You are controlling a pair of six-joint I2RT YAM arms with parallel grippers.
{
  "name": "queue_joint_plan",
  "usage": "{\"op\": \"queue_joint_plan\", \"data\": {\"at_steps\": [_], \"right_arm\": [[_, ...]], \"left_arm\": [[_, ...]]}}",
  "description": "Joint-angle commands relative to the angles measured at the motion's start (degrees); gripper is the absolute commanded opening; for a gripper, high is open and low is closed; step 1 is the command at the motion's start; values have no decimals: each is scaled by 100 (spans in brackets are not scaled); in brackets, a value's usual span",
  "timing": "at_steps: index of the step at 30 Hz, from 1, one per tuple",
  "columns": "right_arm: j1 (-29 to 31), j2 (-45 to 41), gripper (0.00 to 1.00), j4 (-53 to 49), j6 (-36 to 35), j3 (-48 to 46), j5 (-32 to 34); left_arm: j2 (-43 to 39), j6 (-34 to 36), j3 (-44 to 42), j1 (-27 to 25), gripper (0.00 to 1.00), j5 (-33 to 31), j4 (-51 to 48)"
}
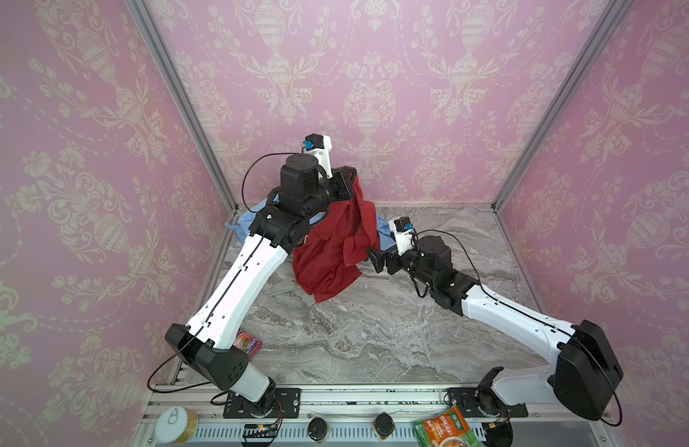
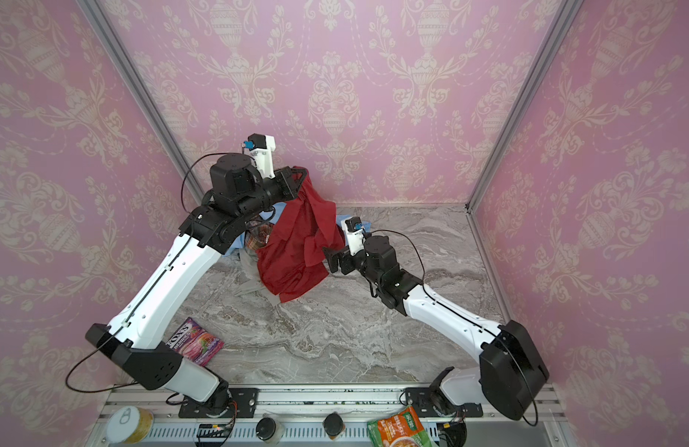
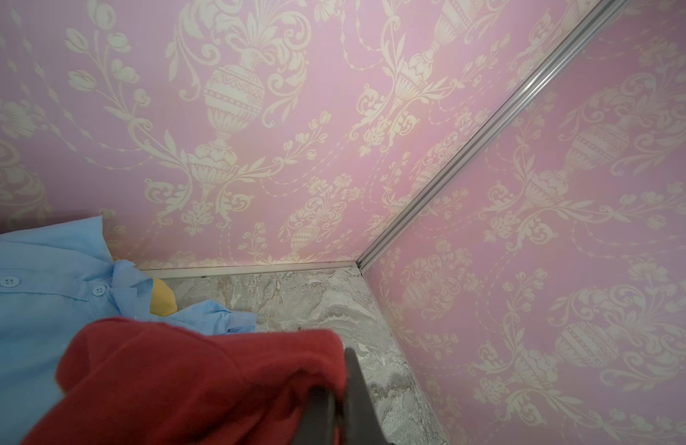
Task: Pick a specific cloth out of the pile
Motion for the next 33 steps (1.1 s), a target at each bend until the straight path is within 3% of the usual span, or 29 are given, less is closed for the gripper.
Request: {"op": "queue_joint_plan", "data": {"at_steps": [1, 11, 12, 13, 14, 15, 19, 27, 31, 33], "right_arm": [[-41, 474, 100, 1319, -197, -113, -177], [-35, 2453, 99, 2739, 149, 1241, -61], [-24, 2566, 91, 2908, 184, 1329, 72], [-32, 2616, 73, 3042, 252, 1355, 227], [-40, 2618, 43, 3096, 344, 1356, 377], [-66, 2550, 2, 2997, 430, 1595, 409], [-72, 2043, 0, 2433, 570, 1562, 708], [-183, 868, 0, 487, 736, 1715, 675], [-315, 587, 0, -573, 829, 2257, 593], [-393, 452, 0, -1091, 829, 2576, 680]], "left_arm": [[113, 216, 263, -255, 0, 49, -53], [125, 136, 359, -792, 0, 130, -200], [75, 120, 321, -795, 0, 144, -226], [17, 120, 262, -795, 0, 136, -242], [-70, 156, 204, -795, 0, 127, -281], [-166, 235, 160, -780, 0, 79, -354], [-576, 515, -138, -584, 0, -189, -705], [-1303, 143, -1620, 504, 0, 154, -279], [-1353, 384, -1915, 596, 8, 164, -277], [-1376, 448, -2126, 605, 17, 203, -173]]}}
